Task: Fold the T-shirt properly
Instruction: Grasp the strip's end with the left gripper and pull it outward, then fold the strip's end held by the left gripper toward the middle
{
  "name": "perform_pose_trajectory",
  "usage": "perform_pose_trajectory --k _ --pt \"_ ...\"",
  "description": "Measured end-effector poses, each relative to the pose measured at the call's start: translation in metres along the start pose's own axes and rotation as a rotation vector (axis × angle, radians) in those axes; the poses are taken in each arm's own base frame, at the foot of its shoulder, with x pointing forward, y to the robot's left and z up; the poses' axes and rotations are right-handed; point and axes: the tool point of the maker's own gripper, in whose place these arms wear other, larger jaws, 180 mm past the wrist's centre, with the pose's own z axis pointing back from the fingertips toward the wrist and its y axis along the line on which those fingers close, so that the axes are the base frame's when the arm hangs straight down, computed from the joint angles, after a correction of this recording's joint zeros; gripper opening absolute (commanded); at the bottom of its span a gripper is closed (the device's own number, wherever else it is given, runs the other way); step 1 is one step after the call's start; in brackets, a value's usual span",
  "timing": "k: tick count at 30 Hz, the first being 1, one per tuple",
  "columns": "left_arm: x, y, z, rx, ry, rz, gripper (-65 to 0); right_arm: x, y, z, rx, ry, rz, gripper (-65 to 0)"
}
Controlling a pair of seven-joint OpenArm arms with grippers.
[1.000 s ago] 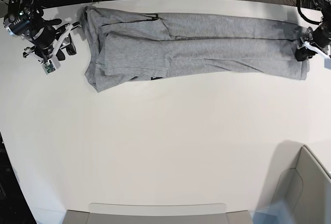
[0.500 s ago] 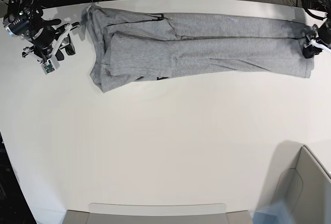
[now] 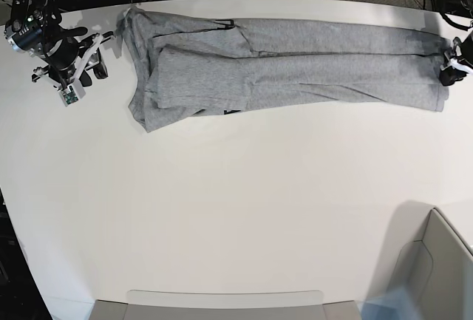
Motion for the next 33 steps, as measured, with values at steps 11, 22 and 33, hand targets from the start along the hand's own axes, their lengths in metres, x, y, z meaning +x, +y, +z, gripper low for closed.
perform_pose_trajectory --k 11,22,33 --pt "-0.022 0.018 0.002 0.091 0.098 -0.100 -42.4 0.000 0.000 0.000 0.000 -0.001 0.000 -43.0" --pt "-0.043 -0.016 -0.020 0.004 0.185 -0.204 -42.2 0.000 0.000 0.000 0.000 -0.001 0.000 -43.0" --pt "-0.050 -0.026 -0.023 -0.034 0.214 -0.180 -65.0 0.000 -0.005 0.002 -0.010 0.007 0.020 -43.0"
